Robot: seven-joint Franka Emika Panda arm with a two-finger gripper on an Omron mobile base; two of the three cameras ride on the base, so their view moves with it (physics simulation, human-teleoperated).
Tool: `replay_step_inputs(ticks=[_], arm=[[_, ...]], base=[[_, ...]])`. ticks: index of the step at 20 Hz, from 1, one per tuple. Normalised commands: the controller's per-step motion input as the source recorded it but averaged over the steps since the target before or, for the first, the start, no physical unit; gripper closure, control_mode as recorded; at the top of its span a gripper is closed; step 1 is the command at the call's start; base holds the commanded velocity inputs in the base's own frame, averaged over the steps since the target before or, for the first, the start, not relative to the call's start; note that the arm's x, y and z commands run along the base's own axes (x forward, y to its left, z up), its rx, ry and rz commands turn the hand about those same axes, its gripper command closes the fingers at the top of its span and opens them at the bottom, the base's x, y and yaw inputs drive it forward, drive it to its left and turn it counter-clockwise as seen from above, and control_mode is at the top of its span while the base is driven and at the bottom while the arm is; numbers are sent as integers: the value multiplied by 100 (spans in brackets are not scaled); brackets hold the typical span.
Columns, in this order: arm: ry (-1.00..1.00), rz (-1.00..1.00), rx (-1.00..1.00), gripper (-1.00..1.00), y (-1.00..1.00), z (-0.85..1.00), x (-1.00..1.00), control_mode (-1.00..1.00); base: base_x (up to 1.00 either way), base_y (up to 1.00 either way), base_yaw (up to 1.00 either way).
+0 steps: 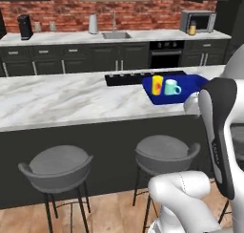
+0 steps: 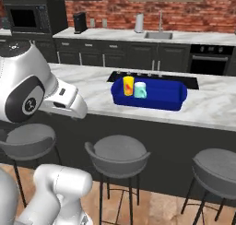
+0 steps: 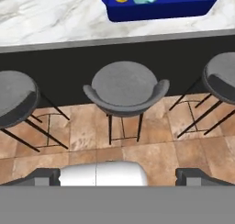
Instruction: There is a tray on the dining counter. Grab the cup, mug, and pitcher and place them on the tray. The pitcher may be placed next to the tray if it cannot fit the tray.
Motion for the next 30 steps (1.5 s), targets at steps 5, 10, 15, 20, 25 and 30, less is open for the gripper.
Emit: replay_step_inputs(ticks=[5, 10, 15, 20, 25, 30], arm=[[0, 0, 0, -100, 0, 0, 0, 100], [0, 0, 0, -100, 0, 0, 0, 100], [0, 0, 0, -100, 0, 0, 0, 100], [0, 0, 0, -100, 0, 0, 0, 100], [0, 0, 0, -100, 0, 0, 0, 100], [0, 0, 0, -100, 0, 0, 0, 100]], base=[[-45, 77, 2], [-52, 57, 23], [-24, 50, 21], [12, 10, 5], [3, 70, -8], [10, 92, -7]])
